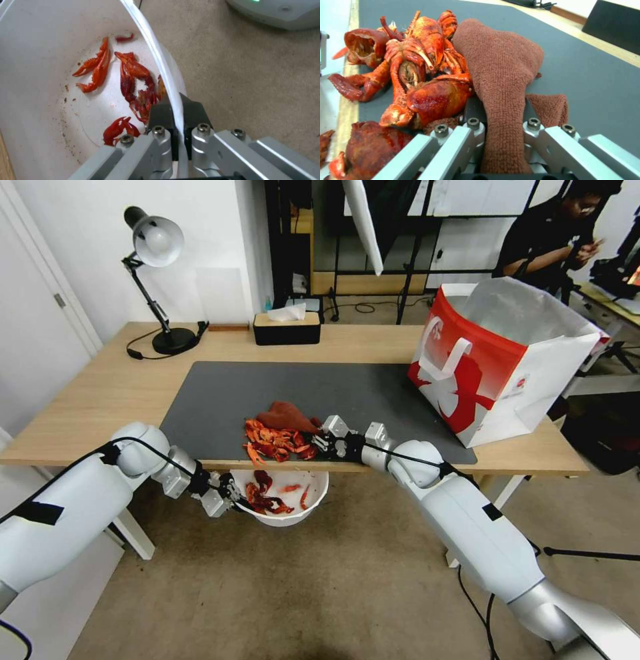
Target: Sweep shrimp from table into container with towel, then put container into takeout bag.
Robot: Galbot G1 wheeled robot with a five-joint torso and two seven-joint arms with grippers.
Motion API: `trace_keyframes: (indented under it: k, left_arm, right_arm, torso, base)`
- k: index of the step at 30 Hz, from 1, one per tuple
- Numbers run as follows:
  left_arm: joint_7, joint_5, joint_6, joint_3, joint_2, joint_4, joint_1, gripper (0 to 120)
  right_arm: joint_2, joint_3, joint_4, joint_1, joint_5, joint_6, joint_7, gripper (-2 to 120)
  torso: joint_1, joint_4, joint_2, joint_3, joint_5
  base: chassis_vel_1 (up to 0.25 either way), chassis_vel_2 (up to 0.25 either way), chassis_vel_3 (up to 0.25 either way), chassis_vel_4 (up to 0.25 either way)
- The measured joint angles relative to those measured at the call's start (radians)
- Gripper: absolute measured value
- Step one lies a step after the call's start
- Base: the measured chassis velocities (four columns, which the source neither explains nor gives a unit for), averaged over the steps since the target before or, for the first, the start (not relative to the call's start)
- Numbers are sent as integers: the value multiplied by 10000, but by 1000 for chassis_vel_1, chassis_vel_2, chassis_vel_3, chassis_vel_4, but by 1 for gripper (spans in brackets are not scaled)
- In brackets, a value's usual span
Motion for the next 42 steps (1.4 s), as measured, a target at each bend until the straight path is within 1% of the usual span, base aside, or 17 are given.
trace_keyframes:
  k: [12,22,42]
  left_arm:
    - [-8,-4,-2,-1,43,-35,20,0]
    - [-16,-54,-1,-118,248,-142,141,0]
    - [-20,-60,-1,-189,252,-156,218,0]
  right_arm:
    - [-60,23,269,-198,74,-20,-20,6]
    - [-165,1,641,-348,136,-24,-148,6]
    - [-225,-84,1039,-553,140,-27,-287,6]
  torso:
    - [0,-1,0,-2,0]
    - [0,0,0,-1,0]
    - [-2,0,0,-2,0]
  base:
    - [0,0,0,0]
    - [0,0,0,0]
    - [0,0,0,0]
